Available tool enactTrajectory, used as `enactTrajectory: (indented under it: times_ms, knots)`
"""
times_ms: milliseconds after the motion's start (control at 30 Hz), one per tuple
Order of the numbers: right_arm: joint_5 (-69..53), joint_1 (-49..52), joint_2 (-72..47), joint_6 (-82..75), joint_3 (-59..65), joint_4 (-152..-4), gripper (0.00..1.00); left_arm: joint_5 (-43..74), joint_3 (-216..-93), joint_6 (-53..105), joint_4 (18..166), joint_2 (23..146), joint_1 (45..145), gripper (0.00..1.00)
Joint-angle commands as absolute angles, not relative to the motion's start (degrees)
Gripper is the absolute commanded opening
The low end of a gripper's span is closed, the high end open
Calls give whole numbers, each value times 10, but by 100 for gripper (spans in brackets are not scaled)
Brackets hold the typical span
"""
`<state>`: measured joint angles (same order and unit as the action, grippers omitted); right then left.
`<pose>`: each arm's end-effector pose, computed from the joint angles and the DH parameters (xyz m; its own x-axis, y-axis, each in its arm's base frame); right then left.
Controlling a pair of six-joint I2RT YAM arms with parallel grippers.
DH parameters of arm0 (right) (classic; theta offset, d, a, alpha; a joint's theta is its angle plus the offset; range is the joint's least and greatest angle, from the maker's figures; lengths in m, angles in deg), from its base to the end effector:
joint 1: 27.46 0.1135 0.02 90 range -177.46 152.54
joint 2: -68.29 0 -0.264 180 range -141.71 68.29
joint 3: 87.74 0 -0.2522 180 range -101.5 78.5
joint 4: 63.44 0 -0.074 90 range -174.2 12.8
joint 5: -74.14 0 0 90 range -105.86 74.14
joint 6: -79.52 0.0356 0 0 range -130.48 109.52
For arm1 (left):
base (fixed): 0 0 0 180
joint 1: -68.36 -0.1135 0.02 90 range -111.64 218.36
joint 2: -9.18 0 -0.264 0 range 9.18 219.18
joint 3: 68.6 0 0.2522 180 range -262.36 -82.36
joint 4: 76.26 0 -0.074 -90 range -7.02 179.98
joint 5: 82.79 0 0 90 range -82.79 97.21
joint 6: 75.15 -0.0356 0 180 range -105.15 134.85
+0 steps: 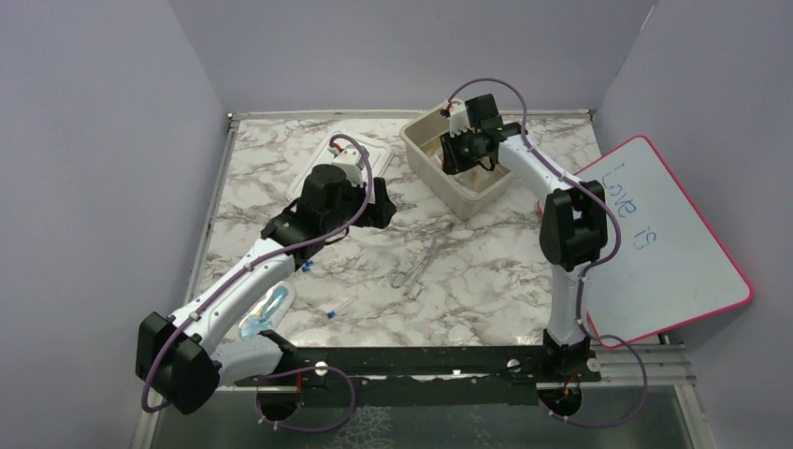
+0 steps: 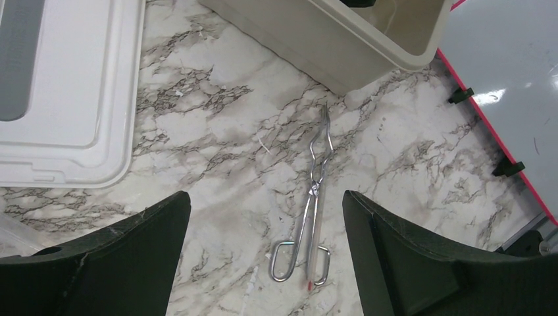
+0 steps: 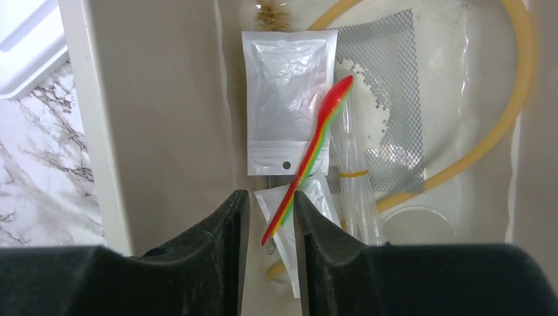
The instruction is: Organize the chemistry lab equipment
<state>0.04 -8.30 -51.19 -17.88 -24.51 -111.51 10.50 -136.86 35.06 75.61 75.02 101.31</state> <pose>0.4410 0.1636 0.2475 -0.6640 -0.3618 -0.6544 -0.5695 0.8118 0.1290 0.2193 -0.1446 0.3175 -0.5442 -0.0583 -0.8369 0.4245 0.8413 -0.3346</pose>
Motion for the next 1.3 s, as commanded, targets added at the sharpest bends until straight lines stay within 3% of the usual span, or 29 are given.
enactTrajectory:
  times_ms: [0, 267, 467, 733, 867, 1100, 1267]
  knots:
    - [-21, -82, -483, -173, -246, -1123, 37, 122, -1379, 342, 758, 758, 1011, 89]
    - [-77, -82, -377, -99, -198, -1091, 37, 156, -1380, 338, 758, 778, 1010, 93]
    - [-103, -82, -254, 10, -82, -1045, 37, 222, -1383, 352, 763, 828, 1011, 93]
    - [1, -77, -82, 173, 146, -971, 37, 259, -1392, 368, 771, 873, 1012, 74]
    - [-52, 22, -28, 243, 208, -962, 37, 210, -1418, 338, 738, 869, 1012, 73]
    - [-227, 123, -63, 336, 290, -928, 38, 129, -1421, 328, 730, 818, 1012, 73]
    - [-269, 162, -166, 316, 252, -945, 38, 65, -1405, 324, 734, 782, 1012, 77]
